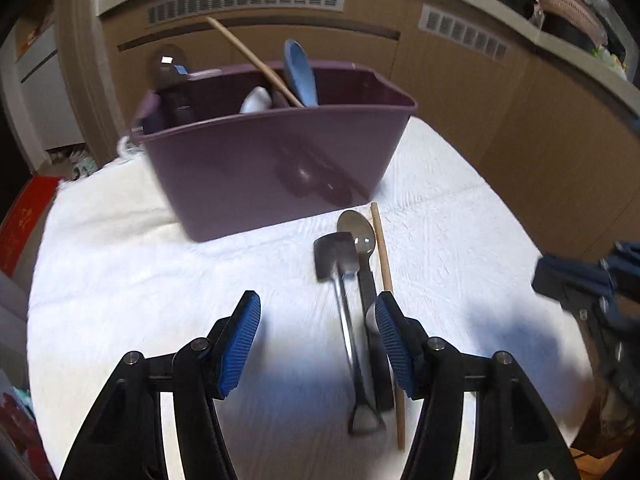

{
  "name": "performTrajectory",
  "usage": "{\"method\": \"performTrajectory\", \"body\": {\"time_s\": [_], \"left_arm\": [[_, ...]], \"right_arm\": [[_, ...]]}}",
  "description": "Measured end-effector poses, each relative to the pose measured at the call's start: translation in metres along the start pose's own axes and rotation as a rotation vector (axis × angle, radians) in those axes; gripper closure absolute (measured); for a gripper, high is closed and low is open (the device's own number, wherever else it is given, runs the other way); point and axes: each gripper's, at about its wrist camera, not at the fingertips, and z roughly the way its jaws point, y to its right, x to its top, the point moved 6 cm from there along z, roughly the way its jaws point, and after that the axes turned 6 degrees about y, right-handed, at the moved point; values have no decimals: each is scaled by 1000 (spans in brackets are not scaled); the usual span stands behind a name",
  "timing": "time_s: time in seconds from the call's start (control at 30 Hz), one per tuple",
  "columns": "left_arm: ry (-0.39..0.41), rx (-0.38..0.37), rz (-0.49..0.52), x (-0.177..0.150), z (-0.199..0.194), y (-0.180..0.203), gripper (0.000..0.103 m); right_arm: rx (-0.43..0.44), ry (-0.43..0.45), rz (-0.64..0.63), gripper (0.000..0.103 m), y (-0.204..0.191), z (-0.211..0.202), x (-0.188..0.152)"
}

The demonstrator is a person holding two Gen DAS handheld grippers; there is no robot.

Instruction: Organize utensils

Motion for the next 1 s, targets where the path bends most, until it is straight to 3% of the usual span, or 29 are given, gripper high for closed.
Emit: {"method": "performTrajectory", "body": {"time_s": [0.33,0.63,0.7,0.8,1.0], "left_arm": [[-163,-64,-50,18,60,0,58],[-152,-23,30,19,64,17,55],[-123,-30,45,15,59,21,75],[-97,-41,54,5,48,24,90],[-24,5,45,-27,7,4,98]], "right_arm": [[3,-109,84,96,30,27,-54],[31,-142,75,95,21,42,-58],[37,-141,64,94,15,42,-56],[39,-137,41,86,8,38,-53],[21,-132,12,80,4,32,-47]]}}
